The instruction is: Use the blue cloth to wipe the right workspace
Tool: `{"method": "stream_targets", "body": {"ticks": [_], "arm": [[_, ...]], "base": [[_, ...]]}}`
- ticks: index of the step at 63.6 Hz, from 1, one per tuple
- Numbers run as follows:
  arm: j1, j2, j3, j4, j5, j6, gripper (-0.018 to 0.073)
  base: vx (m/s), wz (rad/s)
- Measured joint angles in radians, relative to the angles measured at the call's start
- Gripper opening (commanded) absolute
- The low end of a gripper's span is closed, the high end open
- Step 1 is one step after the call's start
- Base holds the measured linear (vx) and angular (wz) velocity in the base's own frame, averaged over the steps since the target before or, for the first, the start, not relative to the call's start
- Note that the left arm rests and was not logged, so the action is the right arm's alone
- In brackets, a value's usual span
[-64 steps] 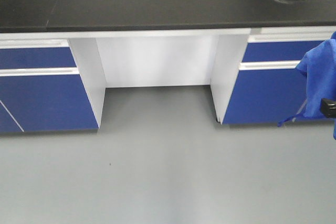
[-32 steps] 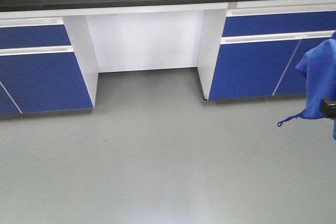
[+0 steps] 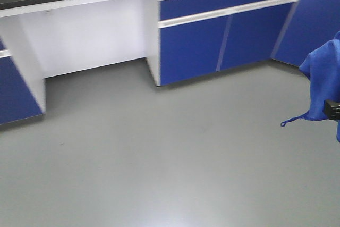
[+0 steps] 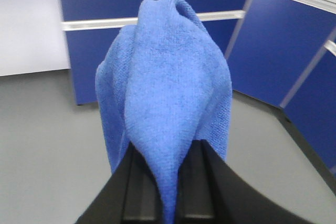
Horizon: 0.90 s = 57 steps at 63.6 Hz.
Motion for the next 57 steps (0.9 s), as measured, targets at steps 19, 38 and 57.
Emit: {"method": "stream_targets", "body": {"ticks": [19, 38, 57], "arm": [[0.0, 0.0, 0.0, -0.001, 0.0, 0.0, 0.0], [0.0, 0.0, 0.0, -0.001, 0.001, 0.0, 0.0], [0.0, 0.0, 0.0, -0.001, 0.001, 0.0, 0.0]], "base": [[-0.12, -0.84], [-0.09, -0.92], [-0.04, -0.86]]}}
